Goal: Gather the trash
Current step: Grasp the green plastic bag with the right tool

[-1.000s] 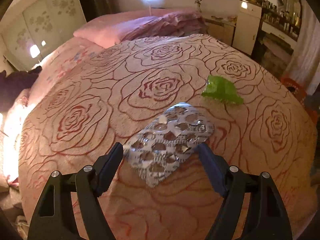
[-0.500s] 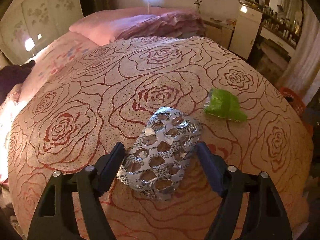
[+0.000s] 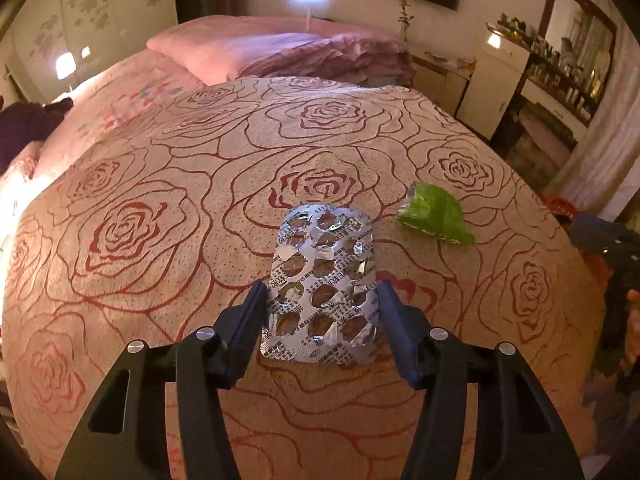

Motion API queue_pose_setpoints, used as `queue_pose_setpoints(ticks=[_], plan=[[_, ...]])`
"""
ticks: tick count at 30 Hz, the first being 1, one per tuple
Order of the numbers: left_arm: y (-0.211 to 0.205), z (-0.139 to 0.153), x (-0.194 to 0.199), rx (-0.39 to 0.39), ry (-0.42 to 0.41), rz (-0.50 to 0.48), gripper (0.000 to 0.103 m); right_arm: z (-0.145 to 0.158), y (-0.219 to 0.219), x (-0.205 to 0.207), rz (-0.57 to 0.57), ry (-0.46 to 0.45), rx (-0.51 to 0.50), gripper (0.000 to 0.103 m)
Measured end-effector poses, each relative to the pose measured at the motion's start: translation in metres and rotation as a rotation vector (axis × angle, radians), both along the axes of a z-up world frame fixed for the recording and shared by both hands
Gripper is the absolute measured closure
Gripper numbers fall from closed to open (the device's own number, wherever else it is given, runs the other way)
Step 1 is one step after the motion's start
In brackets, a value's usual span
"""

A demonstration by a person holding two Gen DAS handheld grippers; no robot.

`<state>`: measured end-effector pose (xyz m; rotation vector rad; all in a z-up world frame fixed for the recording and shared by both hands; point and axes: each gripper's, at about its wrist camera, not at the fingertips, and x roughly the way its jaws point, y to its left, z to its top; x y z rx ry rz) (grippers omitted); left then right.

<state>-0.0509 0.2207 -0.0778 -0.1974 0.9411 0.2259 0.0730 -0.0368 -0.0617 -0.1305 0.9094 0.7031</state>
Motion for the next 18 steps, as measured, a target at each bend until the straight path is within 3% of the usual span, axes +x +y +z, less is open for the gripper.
queue_pose_setpoints(ticks=[7, 18], plan=[[0.011, 0.013, -0.015, -0.028, -0.052, 0.066, 0.049, -0.001, 0.053, -0.002, 0.140, -0.037, -0.022, 0.039], [0.026, 0.014, -0.029, -0.059, -0.068, 0.141, 0.049, -0.010, 0.132, -0.007, 0.346, -0.079, -0.075, 0.039]])
